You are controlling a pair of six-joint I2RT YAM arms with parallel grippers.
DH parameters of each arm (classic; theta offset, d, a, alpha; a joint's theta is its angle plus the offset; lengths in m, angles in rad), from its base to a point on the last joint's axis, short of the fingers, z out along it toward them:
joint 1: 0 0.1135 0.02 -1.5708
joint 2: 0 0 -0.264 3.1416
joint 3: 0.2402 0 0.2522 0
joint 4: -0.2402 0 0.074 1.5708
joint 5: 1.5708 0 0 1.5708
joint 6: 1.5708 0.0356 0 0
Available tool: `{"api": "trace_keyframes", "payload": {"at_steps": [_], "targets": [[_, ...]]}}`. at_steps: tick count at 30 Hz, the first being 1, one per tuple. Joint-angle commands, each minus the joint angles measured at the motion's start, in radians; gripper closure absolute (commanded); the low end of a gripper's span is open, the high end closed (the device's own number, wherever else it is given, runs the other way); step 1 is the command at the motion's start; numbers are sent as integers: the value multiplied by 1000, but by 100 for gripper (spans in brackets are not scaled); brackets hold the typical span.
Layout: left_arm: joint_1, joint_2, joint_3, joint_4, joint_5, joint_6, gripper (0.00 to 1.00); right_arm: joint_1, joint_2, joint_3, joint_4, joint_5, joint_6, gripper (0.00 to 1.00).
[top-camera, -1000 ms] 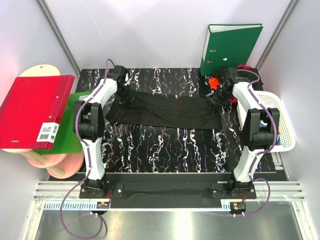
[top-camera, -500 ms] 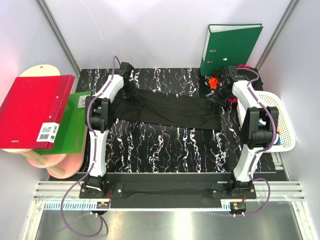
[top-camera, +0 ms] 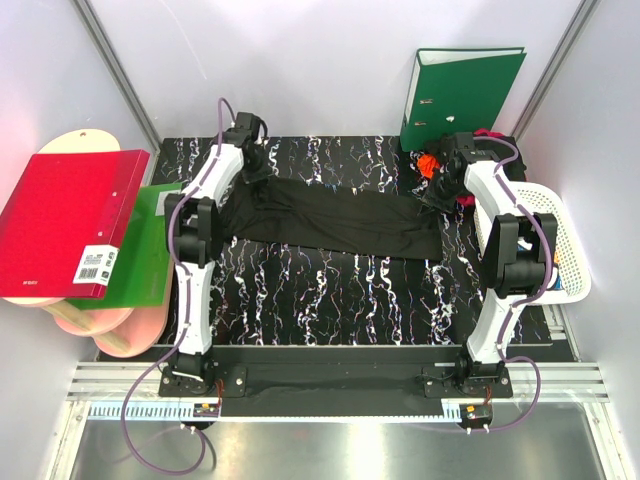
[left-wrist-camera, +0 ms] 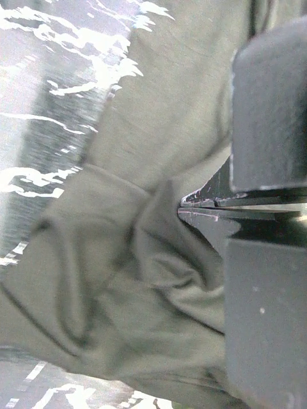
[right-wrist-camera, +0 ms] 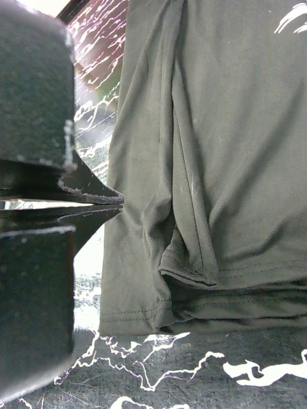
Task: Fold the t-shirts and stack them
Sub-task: Rotate the tshirt 90 degrees
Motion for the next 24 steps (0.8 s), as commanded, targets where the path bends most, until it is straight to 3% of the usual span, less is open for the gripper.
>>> {"api": "trace_keyframes", "payload": {"at_steps": [1,11,17,24], "targets": [[12,-195,-100,49,-4,45,100,8,3,13,-9,-33,-16,96],[23,-379,-338,33,36,70,100,7,33,21,-9,-58,-28,95],[23,-310,-353,15,47,72,100,7,53,49,-12,-63,-36,95],[18,-163,-244,-14,33,43,100,7,69,76,-21,-52,-50,95]]}}
